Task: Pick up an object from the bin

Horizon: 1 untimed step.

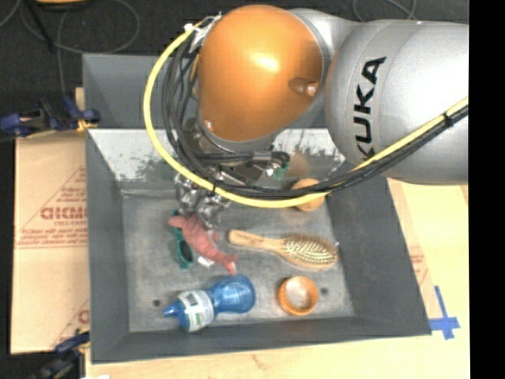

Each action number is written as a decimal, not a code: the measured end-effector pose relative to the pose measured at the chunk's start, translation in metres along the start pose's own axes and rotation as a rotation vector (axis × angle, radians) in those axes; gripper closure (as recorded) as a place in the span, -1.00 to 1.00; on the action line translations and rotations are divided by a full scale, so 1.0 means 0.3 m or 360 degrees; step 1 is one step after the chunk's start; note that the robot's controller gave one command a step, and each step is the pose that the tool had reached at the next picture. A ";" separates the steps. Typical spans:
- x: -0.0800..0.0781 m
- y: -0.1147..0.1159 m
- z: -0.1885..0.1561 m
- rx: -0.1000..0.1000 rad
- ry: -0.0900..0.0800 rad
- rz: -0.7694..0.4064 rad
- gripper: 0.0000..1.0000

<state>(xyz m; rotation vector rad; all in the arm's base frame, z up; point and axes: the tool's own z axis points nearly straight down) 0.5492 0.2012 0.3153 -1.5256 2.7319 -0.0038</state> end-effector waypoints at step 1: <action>0.000 0.008 0.016 -0.0013 0.0008 -0.0002 1.00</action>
Offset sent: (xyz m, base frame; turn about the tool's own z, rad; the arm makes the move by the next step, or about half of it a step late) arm -0.0429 -0.0110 -0.0150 0.0159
